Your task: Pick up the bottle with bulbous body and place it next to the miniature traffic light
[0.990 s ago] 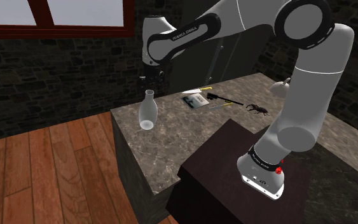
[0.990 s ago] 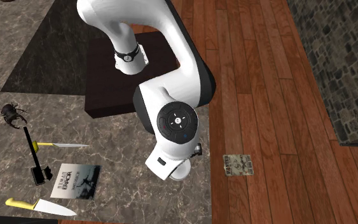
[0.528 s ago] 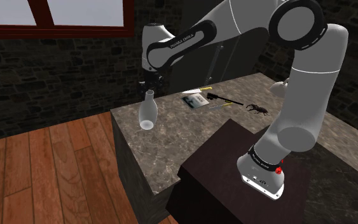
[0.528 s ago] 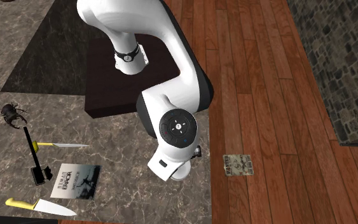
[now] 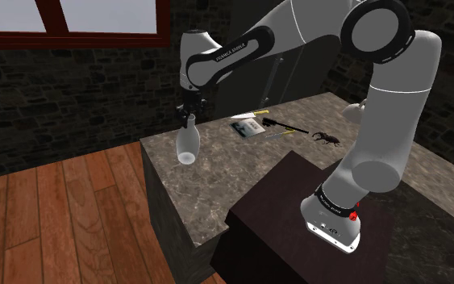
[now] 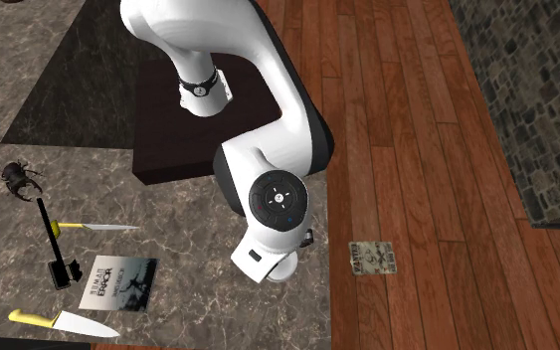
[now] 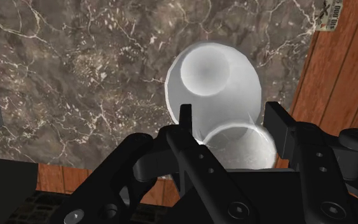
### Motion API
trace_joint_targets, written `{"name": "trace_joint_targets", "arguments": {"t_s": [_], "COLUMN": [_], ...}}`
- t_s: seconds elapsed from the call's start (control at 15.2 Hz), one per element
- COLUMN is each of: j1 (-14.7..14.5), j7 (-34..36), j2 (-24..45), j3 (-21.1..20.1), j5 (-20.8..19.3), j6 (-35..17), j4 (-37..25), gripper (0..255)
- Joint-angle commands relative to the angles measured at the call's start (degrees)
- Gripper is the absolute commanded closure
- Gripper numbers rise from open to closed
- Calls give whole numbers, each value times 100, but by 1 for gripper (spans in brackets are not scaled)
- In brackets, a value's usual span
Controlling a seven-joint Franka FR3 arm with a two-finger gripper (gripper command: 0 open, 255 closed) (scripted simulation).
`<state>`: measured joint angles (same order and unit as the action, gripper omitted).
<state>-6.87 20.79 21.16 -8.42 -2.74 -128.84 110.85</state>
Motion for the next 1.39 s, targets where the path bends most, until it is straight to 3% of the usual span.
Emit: {"name": "trace_joint_targets", "arguments": {"t_s": [0.0,0.46,1.32], "j1": [0,0,30], "j7": [0,0,-56], "j2": [2,2,-525], "j3": [-1,0,-41], "j5": [0,0,101], "j6": [0,-1,845], "j4": [1,2,-323], "gripper": [255,255,255]}}
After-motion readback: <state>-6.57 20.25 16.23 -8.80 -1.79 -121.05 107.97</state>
